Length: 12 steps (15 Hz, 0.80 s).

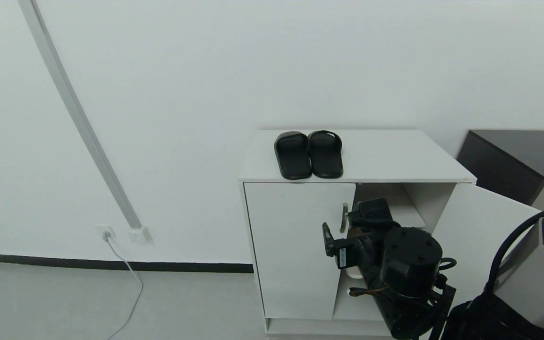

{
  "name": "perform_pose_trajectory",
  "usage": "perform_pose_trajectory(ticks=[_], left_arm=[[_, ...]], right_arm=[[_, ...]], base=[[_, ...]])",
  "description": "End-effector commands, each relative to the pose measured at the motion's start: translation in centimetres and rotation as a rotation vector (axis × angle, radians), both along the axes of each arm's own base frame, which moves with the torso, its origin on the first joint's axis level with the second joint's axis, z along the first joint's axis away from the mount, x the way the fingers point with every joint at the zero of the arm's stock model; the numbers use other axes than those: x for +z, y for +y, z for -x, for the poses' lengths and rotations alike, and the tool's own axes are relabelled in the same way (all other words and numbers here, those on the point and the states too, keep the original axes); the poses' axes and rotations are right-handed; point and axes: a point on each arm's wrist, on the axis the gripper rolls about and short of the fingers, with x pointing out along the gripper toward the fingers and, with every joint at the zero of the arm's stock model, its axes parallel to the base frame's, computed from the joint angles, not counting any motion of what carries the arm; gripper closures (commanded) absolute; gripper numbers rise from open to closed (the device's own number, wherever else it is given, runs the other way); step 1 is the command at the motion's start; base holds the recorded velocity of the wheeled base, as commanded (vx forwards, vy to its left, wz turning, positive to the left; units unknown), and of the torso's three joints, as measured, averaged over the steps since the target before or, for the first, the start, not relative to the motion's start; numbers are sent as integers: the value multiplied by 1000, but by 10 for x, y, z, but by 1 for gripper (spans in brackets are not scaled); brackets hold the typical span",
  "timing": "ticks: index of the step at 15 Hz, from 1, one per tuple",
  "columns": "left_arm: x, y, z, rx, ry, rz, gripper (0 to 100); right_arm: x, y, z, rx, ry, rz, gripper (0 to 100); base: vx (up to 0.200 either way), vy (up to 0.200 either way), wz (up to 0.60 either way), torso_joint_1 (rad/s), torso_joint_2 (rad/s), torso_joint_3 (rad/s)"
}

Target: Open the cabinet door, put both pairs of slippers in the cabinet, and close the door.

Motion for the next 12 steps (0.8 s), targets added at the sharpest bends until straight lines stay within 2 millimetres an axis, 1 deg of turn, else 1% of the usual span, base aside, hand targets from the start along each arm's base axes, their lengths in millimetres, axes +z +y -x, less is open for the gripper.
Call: perform_pose_trajectory(ticks=[1, 6, 8, 10, 11, 12], left_arm=[[0, 0, 0, 2, 1, 0, 100], [0, 0, 0, -1, 1, -12, 100], [0, 0, 0, 0, 1, -15, 100], [0, 0, 0, 0, 1, -14, 100], [0, 0, 0, 2, 1, -14, 100], [0, 0, 0, 0, 1, -12, 100]], right_arm=[[2, 0, 1, 2, -5, -5, 0], [2, -1, 1, -1, -4, -5, 0], [3, -1, 1, 2, -5, -5, 0], [-3, 3, -2, 43, -2, 40, 0], [-1, 7, -6, 69, -6, 33, 0], [-1, 15, -17, 58, 16, 41, 0]], base=[[0, 0, 0, 246, -579, -330], [0, 0, 0, 259, -585, -329], [0, 0, 0, 200, -444, -244], [0, 0, 0, 181, -395, -215], [0, 0, 0, 178, -383, -193], [0, 0, 0, 168, -369, -207]])
